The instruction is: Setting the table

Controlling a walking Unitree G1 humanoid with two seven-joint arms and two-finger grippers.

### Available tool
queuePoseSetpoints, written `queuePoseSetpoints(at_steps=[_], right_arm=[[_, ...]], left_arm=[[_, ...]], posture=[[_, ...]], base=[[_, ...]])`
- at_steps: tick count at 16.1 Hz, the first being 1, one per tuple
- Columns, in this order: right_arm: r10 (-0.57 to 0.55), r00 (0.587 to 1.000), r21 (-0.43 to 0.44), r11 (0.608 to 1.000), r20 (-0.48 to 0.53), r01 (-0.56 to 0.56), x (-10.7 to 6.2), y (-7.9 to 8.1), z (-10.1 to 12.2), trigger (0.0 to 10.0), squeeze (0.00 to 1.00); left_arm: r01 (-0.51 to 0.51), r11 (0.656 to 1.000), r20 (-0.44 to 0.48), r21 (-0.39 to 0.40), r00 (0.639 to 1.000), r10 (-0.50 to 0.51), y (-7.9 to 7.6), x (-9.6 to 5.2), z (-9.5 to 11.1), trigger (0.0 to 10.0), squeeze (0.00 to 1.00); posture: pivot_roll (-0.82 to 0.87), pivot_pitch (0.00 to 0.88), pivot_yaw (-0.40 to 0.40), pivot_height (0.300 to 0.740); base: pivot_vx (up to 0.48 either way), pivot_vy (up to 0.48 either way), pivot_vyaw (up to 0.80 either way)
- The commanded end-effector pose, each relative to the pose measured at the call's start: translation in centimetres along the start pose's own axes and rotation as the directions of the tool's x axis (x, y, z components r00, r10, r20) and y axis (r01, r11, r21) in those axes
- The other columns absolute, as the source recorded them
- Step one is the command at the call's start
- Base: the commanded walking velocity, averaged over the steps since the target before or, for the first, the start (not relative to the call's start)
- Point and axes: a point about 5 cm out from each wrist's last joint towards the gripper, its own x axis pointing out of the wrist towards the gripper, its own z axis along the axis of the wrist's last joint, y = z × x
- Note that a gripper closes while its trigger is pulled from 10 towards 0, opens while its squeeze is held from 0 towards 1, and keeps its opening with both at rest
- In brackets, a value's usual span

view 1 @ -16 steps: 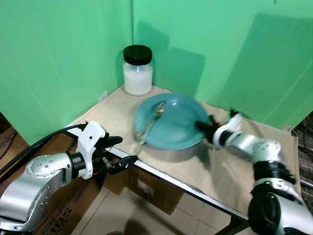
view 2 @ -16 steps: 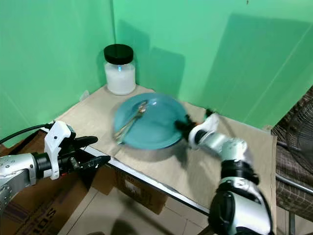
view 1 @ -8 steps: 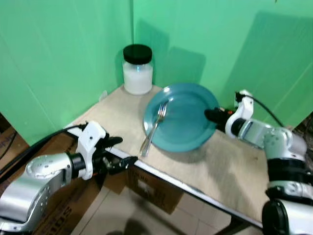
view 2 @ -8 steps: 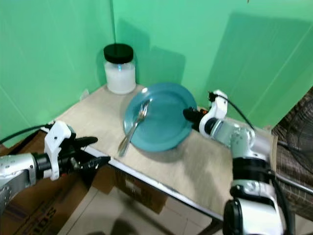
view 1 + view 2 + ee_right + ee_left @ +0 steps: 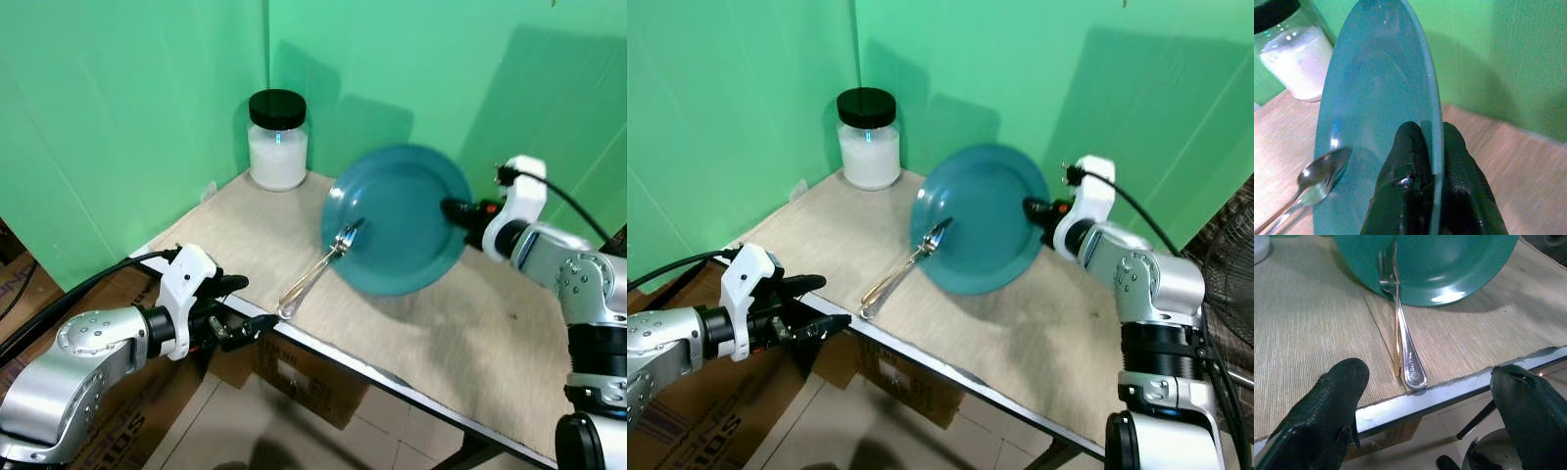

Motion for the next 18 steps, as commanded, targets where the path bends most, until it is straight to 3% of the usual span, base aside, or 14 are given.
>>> queuePoseSetpoints(at_steps=[1,3,7,9,13,14,15,16,18], right_arm=[[-0.036,0.999,-0.081,0.996,0.035,0.039,-0.6,-0.4,0.7,0.0,0.0],[-0.027,0.987,-0.187,0.981,0.161,0.058,-1.6,0.0,2.3,0.0,0.0],[0.035,0.938,-0.296,0.952,0.344,0.073,-3.9,0.7,3.9,0.0,0.0],[0.069,0.893,-0.344,0.934,0.445,0.1,-6.3,0.9,4.5,0.0,0.0],[0.014,0.836,-0.281,0.945,0.549,0.169,-9.5,0.2,3.7,0.0,0.0],[-0.023,0.828,-0.209,0.963,0.56,0.168,-10.3,-0.2,3.0,2.4,0.0],[-0.037,0.83,-0.164,0.975,0.556,0.153,-10.7,-0.1,2.2,10.0,0.0],[-0.035,0.844,-0.111,0.988,0.535,0.112,-11.3,0.5,0.5,10.0,0.0],[-0.03,0.851,-0.087,0.992,0.524,0.088,-12.1,2.0,-1.9,10.0,0.0]], left_arm=[[-0.009,1.0,-0.015,0.02,1.0,0.009,0.1,0.0,0.1,10.0,0.0],[-0.018,0.999,-0.02,0.029,1.0,0.019,0.2,0.0,0.1,10.0,0.0],[-0.039,0.998,0.001,0.051,0.999,0.039,0.3,0.2,0.5,10.0,0.0],[-0.041,0.997,0.02,0.07,0.999,0.04,0.1,0.4,1.0,10.0,0.0],[-0.08,0.991,0.103,0.105,0.992,0.07,-0.1,1.1,2.4,10.0,0.0],[-0.11,0.989,0.152,0.103,0.984,0.094,-0.2,1.5,3.1,10.0,0.0],[-0.146,0.984,0.191,0.107,0.974,0.124,-0.2,1.8,3.6,10.0,0.0],[-0.206,0.972,0.255,0.11,0.951,0.173,-0.6,2.3,4.3,10.0,0.0],[-0.281,0.949,0.314,0.144,0.922,0.225,-1.7,3.2,4.9,10.0,0.0]], posture=[[0.05,0.0,-0.046,0.74],[0.05,0.0,-0.044,0.74],[0.05,0.0,-0.046,0.74],[0.05,0.0,-0.04,0.74],[0.05,0.0,-0.039,0.74],[0.04,0.0,-0.038,0.74],[0.04,0.0,-0.039,0.74],[0.03,0.0,-0.038,0.74],[0.02,0.0,-0.034,0.74]], base=[[0.0,0.0,0.0],[0.0,0.0,0.0],[0.0,0.0,0.0],[0.0,0.0,0.0],[0.0,0.0,0.0],[0.0,0.0,0.0],[0.0,0.0,0.0],[0.0,0.0,0.0],[0.0,0.0,0.0]])
